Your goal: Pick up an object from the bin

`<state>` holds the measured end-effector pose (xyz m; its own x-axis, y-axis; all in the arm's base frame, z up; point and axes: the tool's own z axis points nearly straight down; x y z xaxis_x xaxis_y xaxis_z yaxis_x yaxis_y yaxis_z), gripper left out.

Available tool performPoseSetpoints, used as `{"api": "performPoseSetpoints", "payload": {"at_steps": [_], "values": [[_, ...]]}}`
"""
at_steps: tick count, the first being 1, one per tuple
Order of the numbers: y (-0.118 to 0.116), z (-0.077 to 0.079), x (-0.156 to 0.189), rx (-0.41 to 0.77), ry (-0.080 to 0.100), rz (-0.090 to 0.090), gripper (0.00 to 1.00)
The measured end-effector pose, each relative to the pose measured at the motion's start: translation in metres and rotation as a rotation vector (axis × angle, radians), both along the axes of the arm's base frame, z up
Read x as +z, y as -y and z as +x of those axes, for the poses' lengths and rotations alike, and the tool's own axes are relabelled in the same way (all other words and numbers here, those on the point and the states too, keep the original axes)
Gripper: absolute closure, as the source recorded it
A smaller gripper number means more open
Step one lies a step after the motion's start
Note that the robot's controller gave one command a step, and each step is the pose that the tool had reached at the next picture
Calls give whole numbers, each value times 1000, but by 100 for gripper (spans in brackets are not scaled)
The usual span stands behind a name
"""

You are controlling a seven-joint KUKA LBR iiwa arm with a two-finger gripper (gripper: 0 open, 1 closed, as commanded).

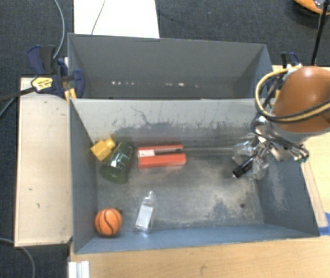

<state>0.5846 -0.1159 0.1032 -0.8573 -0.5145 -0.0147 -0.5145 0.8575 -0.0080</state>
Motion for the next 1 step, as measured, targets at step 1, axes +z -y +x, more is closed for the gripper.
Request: {"api": "performPoseSetpoints", "payload": {"at_steps": [1], "values": [[0,1,6,-1,2,0,100]]}}
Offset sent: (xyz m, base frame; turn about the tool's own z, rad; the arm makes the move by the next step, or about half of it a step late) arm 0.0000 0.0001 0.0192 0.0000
